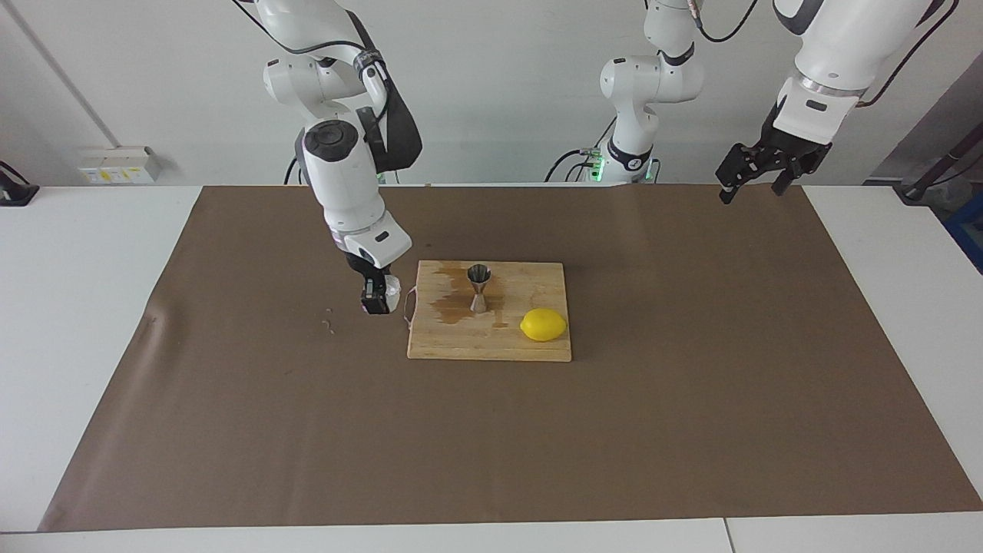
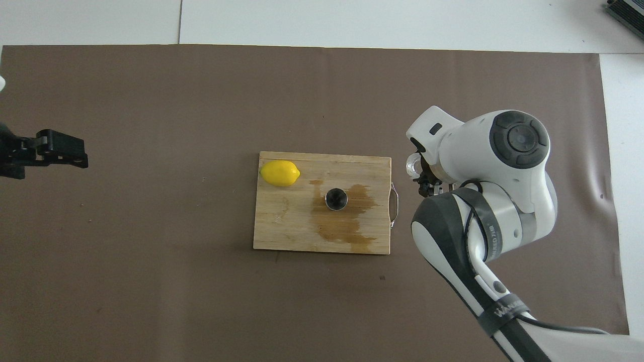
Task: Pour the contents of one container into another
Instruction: 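Lift the white cup with the right gripper over the metal cup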
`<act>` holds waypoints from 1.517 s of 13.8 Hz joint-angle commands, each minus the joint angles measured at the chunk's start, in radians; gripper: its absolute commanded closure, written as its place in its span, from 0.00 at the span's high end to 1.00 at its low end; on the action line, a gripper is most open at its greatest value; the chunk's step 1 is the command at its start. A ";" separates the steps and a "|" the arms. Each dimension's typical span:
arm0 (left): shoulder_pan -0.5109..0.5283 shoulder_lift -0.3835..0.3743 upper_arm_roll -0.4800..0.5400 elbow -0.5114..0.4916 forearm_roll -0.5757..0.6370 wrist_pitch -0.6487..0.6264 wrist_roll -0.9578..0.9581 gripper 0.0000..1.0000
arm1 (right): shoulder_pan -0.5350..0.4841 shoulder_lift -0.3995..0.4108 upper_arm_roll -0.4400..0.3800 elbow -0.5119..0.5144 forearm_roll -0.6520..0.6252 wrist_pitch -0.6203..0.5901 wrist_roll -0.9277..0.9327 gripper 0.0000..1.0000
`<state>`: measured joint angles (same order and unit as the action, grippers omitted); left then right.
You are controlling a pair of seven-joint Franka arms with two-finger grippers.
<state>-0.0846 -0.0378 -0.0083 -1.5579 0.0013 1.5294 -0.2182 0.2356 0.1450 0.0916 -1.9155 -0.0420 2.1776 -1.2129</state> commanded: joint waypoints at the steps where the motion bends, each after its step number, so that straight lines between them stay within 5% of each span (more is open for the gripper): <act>1: 0.017 -0.028 0.004 -0.030 -0.009 -0.006 0.002 1.00 | 0.039 0.022 0.000 0.044 -0.062 -0.030 0.079 0.00; 6: 0.017 -0.028 0.004 -0.030 -0.007 -0.006 0.002 1.00 | 0.145 0.065 0.000 0.145 -0.277 -0.132 0.183 0.00; 13: 0.014 -0.028 0.002 -0.030 -0.009 0.000 0.011 1.00 | 0.249 0.122 0.000 0.223 -0.400 -0.216 0.355 0.00; 21: 0.037 -0.037 0.002 -0.054 -0.067 0.008 0.014 1.00 | 0.369 0.142 0.002 0.181 -0.519 -0.205 0.374 0.00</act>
<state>-0.0577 -0.0416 -0.0012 -1.5743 -0.0526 1.5296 -0.2170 0.5727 0.2764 0.0931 -1.7308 -0.5120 1.9846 -0.8606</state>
